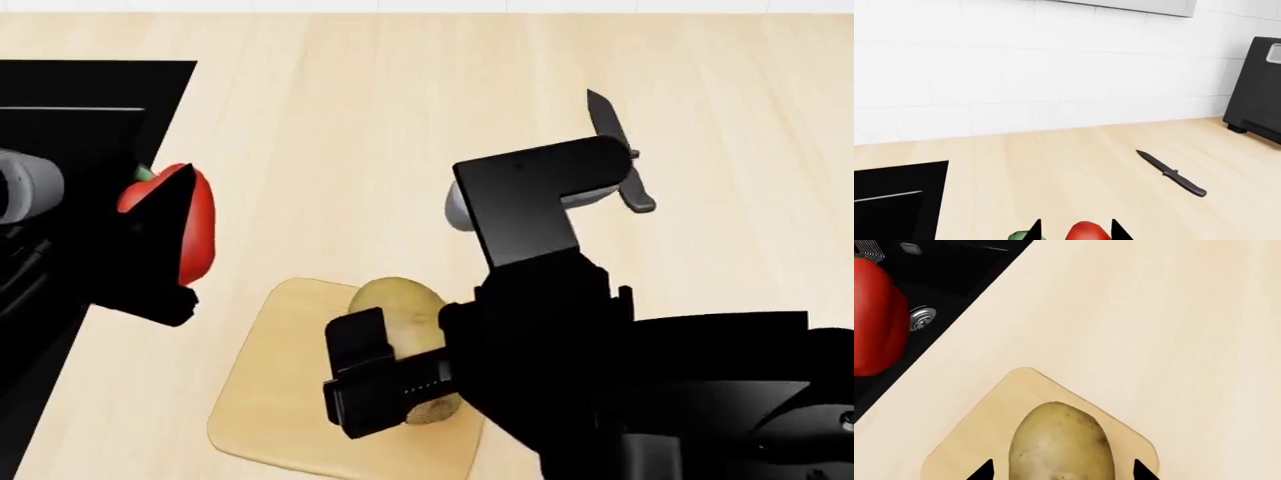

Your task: Pick the vegetables from the sink and place them on the cutting board.

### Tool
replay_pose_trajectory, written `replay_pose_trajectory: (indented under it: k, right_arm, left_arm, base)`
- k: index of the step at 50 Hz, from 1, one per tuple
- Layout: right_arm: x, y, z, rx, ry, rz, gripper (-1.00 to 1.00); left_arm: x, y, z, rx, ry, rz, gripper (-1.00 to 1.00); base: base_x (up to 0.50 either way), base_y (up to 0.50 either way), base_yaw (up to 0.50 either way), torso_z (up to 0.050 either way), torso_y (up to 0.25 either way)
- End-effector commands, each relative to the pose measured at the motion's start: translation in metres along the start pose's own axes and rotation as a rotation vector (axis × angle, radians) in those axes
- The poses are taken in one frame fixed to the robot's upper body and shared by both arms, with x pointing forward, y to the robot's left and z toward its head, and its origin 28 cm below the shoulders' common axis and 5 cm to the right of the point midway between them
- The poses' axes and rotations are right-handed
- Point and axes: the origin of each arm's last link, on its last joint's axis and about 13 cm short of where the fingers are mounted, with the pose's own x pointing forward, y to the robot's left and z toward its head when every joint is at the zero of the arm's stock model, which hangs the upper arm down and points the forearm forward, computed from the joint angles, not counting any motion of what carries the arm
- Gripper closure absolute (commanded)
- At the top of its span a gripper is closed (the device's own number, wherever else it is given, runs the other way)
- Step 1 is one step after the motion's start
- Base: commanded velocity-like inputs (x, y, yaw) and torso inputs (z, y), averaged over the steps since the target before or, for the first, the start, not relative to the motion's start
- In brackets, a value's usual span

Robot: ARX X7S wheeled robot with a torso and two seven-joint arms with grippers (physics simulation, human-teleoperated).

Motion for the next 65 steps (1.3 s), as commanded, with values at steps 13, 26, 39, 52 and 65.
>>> replay_pose_trajectory:
  k: [13, 26, 39, 52, 65]
  right_arm:
    - [-0.07, 0.01, 0.051, -0.077, -0.416, -0.149, -1.0]
    - [-0.074, 0.003, 0.053, -0.037, -0.542, -0.239, -1.0]
    - [-0.073, 0.001, 0.051, -0.022, -0.538, -0.237, -1.0]
    - [-0.071, 0.0, 0.047, -0.003, -0.525, -0.228, -1.0]
    - [-0.066, -0.001, 0.04, 0.027, -0.502, -0.204, -1.0]
  left_arm:
    - [-0.001, -0.011, -0.015, 0.045, 0.051, -0.048, 1.0]
    - [0.0, -0.023, -0.027, 0.079, 0.098, -0.099, 1.0]
    - [0.004, -0.029, -0.036, 0.084, 0.14, -0.113, 1.0]
    - [0.005, -0.035, -0.044, 0.069, 0.186, -0.138, 1.0]
    - [0.002, -0.039, -0.041, 0.053, 0.194, -0.158, 1.0]
  base:
    - [0.0, 0.0, 0.0, 0.0, 0.0]
    - [0.0, 0.0, 0.0, 0.0, 0.0]
    - [0.0, 0.0, 0.0, 0.0, 0.0]
    - [0.0, 0.0, 0.0, 0.0, 0.0]
    - [0.0, 0.0, 0.0, 0.0, 0.0]
